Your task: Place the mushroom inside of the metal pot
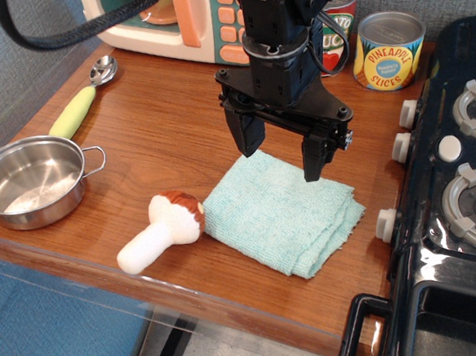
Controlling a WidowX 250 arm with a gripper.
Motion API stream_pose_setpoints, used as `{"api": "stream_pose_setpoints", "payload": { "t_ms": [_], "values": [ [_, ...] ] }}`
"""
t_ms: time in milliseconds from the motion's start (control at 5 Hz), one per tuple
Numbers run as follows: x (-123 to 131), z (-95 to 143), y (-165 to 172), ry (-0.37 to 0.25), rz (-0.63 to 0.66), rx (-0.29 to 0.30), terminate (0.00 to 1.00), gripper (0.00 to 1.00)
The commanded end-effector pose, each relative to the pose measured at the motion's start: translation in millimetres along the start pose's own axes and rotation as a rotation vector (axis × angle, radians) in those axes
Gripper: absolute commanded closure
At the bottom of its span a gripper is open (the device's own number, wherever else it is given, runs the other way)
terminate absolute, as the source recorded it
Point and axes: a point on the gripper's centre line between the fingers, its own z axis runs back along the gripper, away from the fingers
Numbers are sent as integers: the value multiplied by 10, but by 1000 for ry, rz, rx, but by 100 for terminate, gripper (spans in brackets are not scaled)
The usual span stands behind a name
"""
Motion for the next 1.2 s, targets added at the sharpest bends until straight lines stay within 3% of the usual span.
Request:
{"api": "stream_pose_setpoints", "payload": {
  "t_ms": [0,600,800,1000],
  "values": [
    [0,0,0,0,0,0,0,0],
    [-290,299,376,-22,2,-62,0,0],
    [-380,301,547,5,-3,-51,0,0],
    [-510,221,646,55,-1,-78,0,0]
  ]
}}
